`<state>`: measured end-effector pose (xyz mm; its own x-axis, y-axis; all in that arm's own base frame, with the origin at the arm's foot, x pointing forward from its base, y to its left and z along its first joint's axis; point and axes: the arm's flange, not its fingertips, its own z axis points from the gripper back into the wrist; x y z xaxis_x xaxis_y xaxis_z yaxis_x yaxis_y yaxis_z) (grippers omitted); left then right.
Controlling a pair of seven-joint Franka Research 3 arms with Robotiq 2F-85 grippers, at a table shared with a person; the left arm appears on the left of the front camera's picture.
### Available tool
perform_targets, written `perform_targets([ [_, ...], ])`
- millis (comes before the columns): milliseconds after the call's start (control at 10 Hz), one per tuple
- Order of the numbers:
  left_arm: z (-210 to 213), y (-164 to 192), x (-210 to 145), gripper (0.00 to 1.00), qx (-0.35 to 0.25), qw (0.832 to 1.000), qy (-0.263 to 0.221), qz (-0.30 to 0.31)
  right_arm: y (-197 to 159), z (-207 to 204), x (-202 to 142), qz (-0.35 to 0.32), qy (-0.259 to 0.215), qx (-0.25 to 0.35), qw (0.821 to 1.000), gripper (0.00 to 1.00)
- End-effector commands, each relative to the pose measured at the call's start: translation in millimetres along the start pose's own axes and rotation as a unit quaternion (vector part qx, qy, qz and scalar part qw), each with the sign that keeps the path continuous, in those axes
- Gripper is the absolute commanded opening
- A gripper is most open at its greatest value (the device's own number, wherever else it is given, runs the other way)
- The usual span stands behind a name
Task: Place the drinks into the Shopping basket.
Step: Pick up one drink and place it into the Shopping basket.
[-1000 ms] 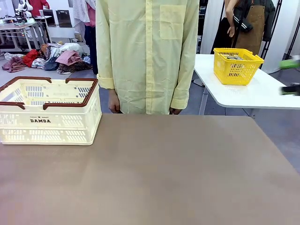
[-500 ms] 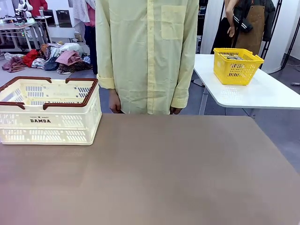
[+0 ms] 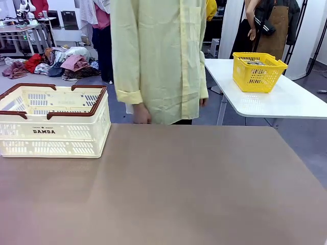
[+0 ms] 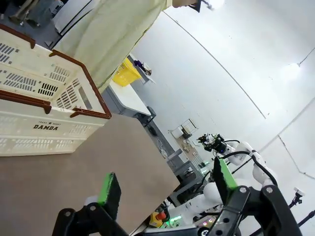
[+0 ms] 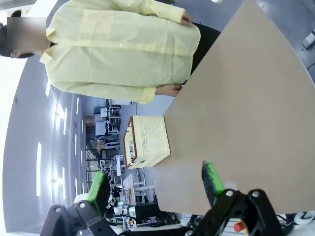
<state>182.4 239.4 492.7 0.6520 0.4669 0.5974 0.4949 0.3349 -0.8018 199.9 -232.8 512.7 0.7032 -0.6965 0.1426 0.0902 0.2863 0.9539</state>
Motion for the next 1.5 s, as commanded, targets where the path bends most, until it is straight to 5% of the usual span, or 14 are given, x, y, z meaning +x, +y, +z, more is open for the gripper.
perform_targets([
  [0, -0.2, -0.9, 1.2, 1.00, -0.004, 1.000, -0.004, -0.013, 1.7, 2.7, 1.2, 0.013, -0.004, 0.011, 1.000, 1.00],
  [1400, -0.2, -0.9, 1.2, 1.00, -0.004, 1.000, -0.004, -0.013, 1.7, 2.7, 1.2, 0.013, -0.004, 0.011, 1.000, 1.00],
])
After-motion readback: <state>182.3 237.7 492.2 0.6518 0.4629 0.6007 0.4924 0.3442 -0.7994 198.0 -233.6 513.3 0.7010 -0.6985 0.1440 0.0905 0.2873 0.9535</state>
